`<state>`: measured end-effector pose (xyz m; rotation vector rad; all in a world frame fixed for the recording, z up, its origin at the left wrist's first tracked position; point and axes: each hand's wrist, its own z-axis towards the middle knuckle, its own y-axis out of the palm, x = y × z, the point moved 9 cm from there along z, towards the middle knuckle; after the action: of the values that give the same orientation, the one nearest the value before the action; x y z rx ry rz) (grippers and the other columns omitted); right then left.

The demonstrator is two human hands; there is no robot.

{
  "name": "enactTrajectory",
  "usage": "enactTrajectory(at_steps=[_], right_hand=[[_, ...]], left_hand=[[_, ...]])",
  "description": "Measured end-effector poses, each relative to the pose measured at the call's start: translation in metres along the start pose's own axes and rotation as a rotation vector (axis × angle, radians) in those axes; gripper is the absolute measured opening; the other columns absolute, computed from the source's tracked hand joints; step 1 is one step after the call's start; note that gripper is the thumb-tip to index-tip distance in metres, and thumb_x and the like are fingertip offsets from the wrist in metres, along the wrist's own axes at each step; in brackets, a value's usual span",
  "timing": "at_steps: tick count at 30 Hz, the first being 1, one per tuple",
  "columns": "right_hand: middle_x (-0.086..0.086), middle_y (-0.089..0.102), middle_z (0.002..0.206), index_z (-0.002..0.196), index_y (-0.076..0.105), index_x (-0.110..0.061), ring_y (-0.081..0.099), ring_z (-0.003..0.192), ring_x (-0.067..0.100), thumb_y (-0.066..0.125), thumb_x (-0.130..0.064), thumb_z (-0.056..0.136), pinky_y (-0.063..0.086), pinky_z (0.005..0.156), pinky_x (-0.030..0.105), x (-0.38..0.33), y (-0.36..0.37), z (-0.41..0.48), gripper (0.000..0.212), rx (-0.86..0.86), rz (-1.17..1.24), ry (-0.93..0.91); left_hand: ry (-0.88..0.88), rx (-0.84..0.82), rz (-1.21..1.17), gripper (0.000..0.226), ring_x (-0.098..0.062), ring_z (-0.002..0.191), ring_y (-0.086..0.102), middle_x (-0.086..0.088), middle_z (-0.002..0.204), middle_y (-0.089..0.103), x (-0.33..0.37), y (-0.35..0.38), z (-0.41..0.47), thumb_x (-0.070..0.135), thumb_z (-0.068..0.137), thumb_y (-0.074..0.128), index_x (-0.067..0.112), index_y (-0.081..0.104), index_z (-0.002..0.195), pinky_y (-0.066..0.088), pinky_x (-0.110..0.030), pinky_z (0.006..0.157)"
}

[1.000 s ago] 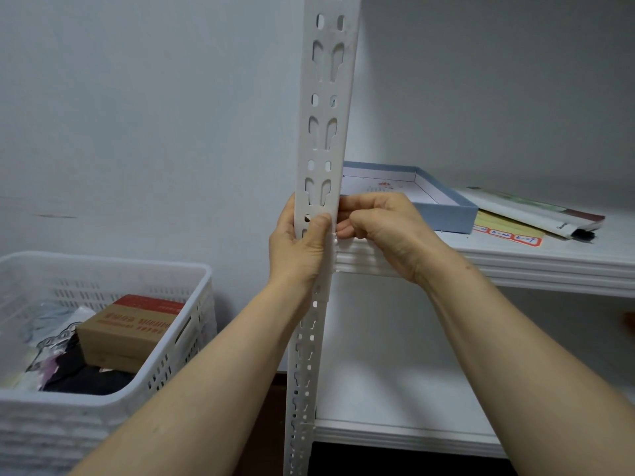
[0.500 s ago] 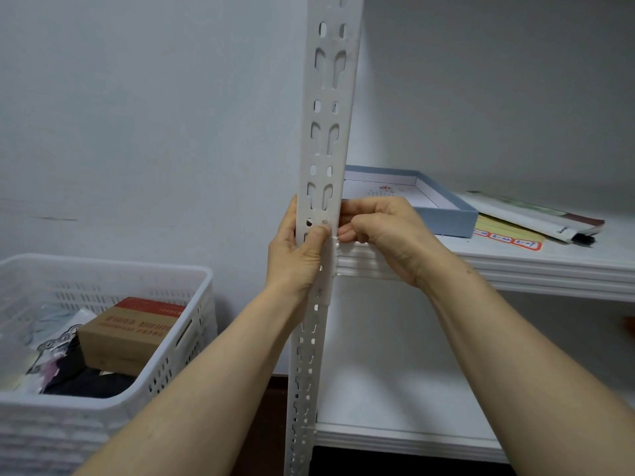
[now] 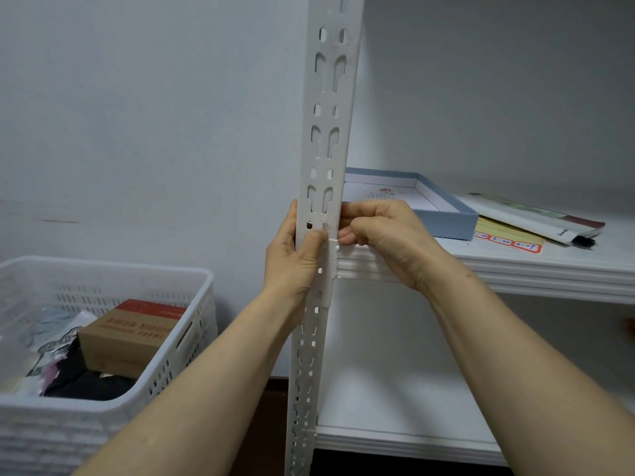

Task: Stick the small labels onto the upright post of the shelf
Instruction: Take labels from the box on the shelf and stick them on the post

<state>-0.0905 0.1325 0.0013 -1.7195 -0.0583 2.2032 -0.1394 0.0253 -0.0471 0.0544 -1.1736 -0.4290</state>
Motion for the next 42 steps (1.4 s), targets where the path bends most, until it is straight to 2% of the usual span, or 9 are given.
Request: enactTrajectory(at_steps=[4, 11, 16, 20, 23, 26, 31, 38, 42], right_hand=[[0.013, 0.072, 0.098, 0.084, 0.071, -0.018, 0.062, 0.081, 0.013, 0.045, 0.016, 0.075, 0.053, 0.080, 0.019, -0.0006, -0.0001, -0.0010, 0.044, -0.001, -0.003, -0.001], [0.013, 0.072, 0.100, 0.088, 0.071, -0.017, 0.062, 0.081, 0.013, 0.044, 0.015, 0.076, 0.053, 0.079, 0.018, -0.0005, 0.0002, -0.0012, 0.043, -0.005, -0.009, 0.003], [0.013, 0.072, 0.099, 0.087, 0.071, -0.017, 0.062, 0.081, 0.013, 0.045, 0.015, 0.076, 0.053, 0.079, 0.018, 0.0004, 0.0001, -0.0003, 0.042, -0.003, -0.011, 0.007], [0.015, 0.073, 0.098, 0.090, 0.072, -0.013, 0.063, 0.084, 0.015, 0.046, 0.014, 0.075, 0.053, 0.087, 0.024, 0.0028, -0.0012, 0.0005, 0.041, 0.006, -0.015, 0.021], [0.014, 0.073, 0.097, 0.090, 0.073, -0.013, 0.064, 0.085, 0.017, 0.045, 0.014, 0.074, 0.053, 0.088, 0.025, 0.0027, -0.0012, 0.0004, 0.042, 0.008, -0.012, 0.018], [0.015, 0.072, 0.098, 0.090, 0.072, -0.013, 0.064, 0.084, 0.017, 0.045, 0.015, 0.074, 0.054, 0.086, 0.024, 0.0022, -0.0012, 0.0001, 0.042, 0.010, -0.009, 0.019], [0.013, 0.073, 0.098, 0.088, 0.072, -0.015, 0.064, 0.082, 0.014, 0.045, 0.015, 0.075, 0.054, 0.082, 0.021, 0.0005, -0.0003, -0.0010, 0.042, 0.004, -0.009, 0.009], [0.014, 0.072, 0.098, 0.090, 0.072, -0.015, 0.064, 0.085, 0.016, 0.045, 0.014, 0.075, 0.054, 0.087, 0.025, 0.0010, -0.0014, -0.0004, 0.042, 0.010, -0.018, 0.009], [0.013, 0.072, 0.097, 0.087, 0.072, -0.016, 0.062, 0.078, 0.011, 0.045, 0.015, 0.075, 0.053, 0.079, 0.018, -0.0002, -0.0003, -0.0014, 0.042, 0.008, -0.010, 0.002]], left_hand=[[0.020, 0.010, 0.001, 0.047, -0.007, 0.106, 0.064, -0.001, 0.120, 0.067, 0.0022, -0.0002, -0.0010, 0.004, 0.091, 0.055, 0.016, 0.052, 0.136, 0.050, -0.020, 0.095], [0.051, -0.008, -0.021, 0.037, 0.000, 0.094, 0.067, 0.008, 0.106, 0.071, 0.0049, -0.0012, -0.0024, 0.010, 0.091, 0.059, 0.017, 0.059, 0.127, 0.051, -0.012, 0.078], [0.038, -0.029, -0.033, 0.040, -0.003, 0.099, 0.066, 0.002, 0.113, 0.070, 0.0025, -0.0012, -0.0021, 0.014, 0.090, 0.061, 0.016, 0.057, 0.130, 0.050, -0.011, 0.078], [-0.021, -0.033, -0.104, 0.039, -0.008, 0.097, 0.068, 0.002, 0.105, 0.073, 0.0028, 0.0007, -0.0009, 0.032, 0.086, 0.061, 0.018, 0.063, 0.123, 0.053, -0.017, 0.079], [-0.063, -0.046, -0.179, 0.031, -0.009, 0.095, 0.068, 0.001, 0.105, 0.073, 0.0007, 0.0013, -0.0012, 0.021, 0.092, 0.058, 0.017, 0.064, 0.122, 0.054, -0.021, 0.081], [-0.042, -0.060, -0.139, 0.037, -0.005, 0.093, 0.068, 0.003, 0.105, 0.073, 0.0006, 0.0000, -0.0015, 0.005, 0.089, 0.057, 0.018, 0.063, 0.124, 0.052, -0.018, 0.079], [-0.037, -0.078, -0.155, 0.037, -0.008, 0.099, 0.068, 0.002, 0.108, 0.073, 0.0014, 0.0013, -0.0030, 0.016, 0.089, 0.063, 0.018, 0.061, 0.125, 0.053, -0.019, 0.083], [-0.051, 0.031, -0.137, 0.020, -0.007, 0.079, 0.069, 0.003, 0.090, 0.074, 0.0040, 0.0020, -0.0015, 0.025, 0.084, 0.069, 0.020, 0.068, 0.103, 0.054, -0.019, 0.070], [-0.046, 0.049, -0.127, 0.024, -0.008, 0.077, 0.068, -0.001, 0.090, 0.074, 0.0057, 0.0027, -0.0024, 0.022, 0.080, 0.073, 0.016, 0.068, 0.103, 0.055, -0.018, 0.070]])
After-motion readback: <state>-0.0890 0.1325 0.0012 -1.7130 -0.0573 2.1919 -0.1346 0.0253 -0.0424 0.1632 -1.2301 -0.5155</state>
